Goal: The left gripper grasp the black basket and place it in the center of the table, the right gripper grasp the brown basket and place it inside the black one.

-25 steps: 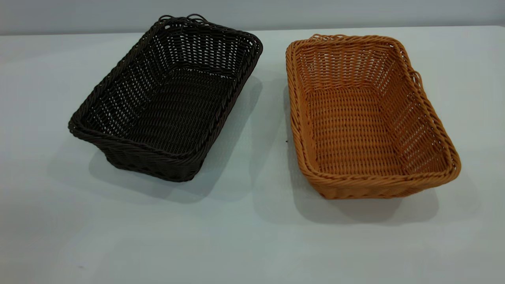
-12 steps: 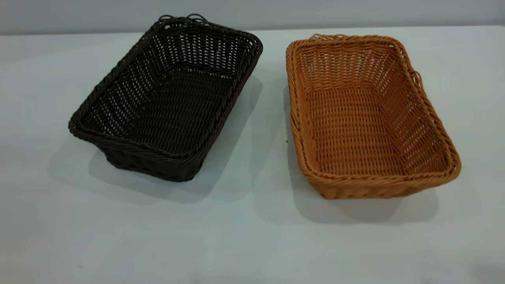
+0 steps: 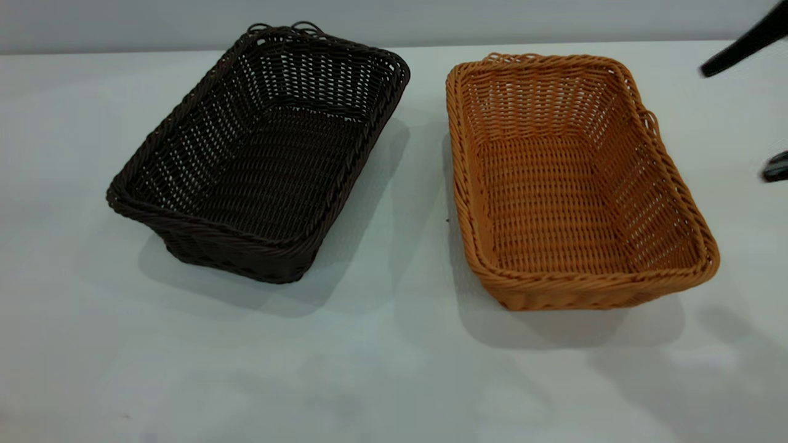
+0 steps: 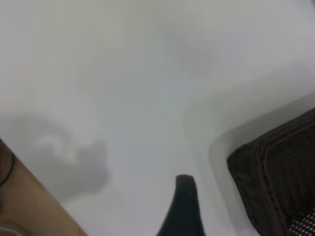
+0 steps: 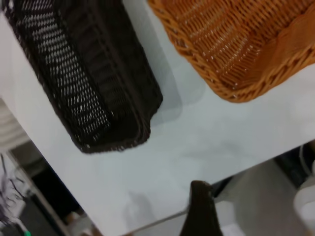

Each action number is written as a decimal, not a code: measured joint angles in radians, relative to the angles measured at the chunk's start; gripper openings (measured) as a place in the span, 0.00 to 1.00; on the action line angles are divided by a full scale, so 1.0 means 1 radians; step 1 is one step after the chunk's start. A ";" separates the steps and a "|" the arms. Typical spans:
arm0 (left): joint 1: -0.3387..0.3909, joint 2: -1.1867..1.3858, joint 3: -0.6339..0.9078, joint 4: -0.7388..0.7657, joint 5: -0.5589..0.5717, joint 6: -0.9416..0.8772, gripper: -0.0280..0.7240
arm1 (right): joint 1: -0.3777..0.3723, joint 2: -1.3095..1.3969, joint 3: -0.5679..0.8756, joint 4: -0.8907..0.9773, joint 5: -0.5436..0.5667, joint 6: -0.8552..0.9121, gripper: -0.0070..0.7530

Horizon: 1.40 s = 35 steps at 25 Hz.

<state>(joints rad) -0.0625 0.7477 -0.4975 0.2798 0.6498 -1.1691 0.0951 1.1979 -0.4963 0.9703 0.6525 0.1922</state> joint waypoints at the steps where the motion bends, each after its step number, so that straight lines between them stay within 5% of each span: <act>1: 0.000 0.039 0.000 0.001 -0.038 -0.004 0.81 | 0.000 0.029 -0.001 0.033 -0.013 -0.017 0.64; 8: 0.000 0.323 0.000 0.003 -0.313 -0.063 0.81 | 0.020 0.261 -0.005 0.341 -0.078 -0.246 0.64; 15: 0.000 0.521 0.000 0.003 -0.436 -0.081 0.81 | 0.184 0.456 -0.012 0.619 -0.133 -0.361 0.64; 21: 0.000 0.648 -0.001 0.003 -0.545 -0.099 0.81 | 0.252 0.616 -0.015 0.800 -0.182 -0.425 0.63; 35: -0.009 0.792 -0.003 0.016 -0.743 -0.123 0.81 | 0.255 0.833 -0.092 0.855 -0.191 -0.524 0.62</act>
<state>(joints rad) -0.0719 1.5396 -0.5002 0.2959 -0.0934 -1.2922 0.3505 2.0309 -0.5886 1.8255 0.4611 -0.3314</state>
